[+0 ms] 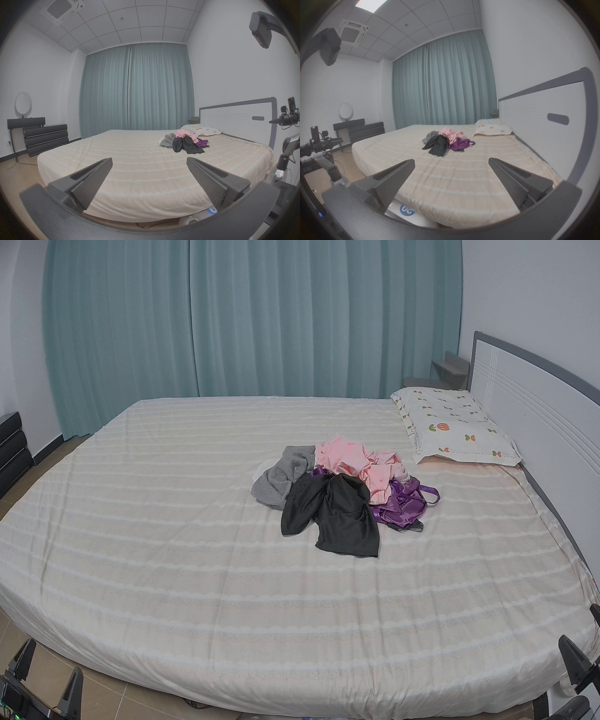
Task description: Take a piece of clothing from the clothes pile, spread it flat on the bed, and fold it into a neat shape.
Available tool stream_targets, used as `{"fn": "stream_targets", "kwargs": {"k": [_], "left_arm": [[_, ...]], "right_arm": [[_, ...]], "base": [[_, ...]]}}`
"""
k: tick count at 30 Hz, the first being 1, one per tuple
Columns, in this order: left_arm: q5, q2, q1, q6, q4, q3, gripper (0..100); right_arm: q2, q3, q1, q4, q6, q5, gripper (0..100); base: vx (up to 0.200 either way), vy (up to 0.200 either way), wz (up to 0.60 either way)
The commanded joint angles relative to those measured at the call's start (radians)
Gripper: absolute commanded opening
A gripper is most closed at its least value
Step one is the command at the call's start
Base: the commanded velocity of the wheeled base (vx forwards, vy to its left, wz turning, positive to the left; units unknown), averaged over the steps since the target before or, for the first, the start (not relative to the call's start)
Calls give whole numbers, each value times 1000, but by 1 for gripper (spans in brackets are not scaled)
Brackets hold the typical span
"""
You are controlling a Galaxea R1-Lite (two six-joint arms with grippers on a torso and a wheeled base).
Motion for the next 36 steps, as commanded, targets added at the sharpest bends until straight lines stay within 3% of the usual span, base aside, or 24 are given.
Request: {"fn": "stream_targets", "kwargs": {"k": [1,2,4,11,17,23,28,31,36], "left_arm": [[0,-8,0,0,-1,18,100],[0,-8,0,0,-1,18,100],[0,-8,0,0,-1,18,100],[0,-8,0,0,1,18,100],[0,-8,0,0,-1,18,100],[-1,-8,0,0,-1,18,100],[-1,-8,0,0,-1,18,100],[0,-8,0,0,-1,18,100],[-1,-8,0,0,-1,18,100]], "right_arm": [[475,-60,87,-142,43,92,100],[475,-60,87,-142,43,92,100],[696,-90,163,-277,107,91,100],[1173,-259,268,-512,262,65,100],[1561,-507,354,-657,413,-34,100],[1828,-776,410,-656,497,-104,100],[1973,-926,432,-631,529,-113,100],[2120,-1104,440,-565,558,-115,100],[2218,-1219,432,-516,581,-139,100]], "base": [[0,0,0],[0,0,0],[0,0,0],[0,0,0],[0,0,0],[0,0,0],[0,0,0],[0,0,0],[0,0,0]]}}
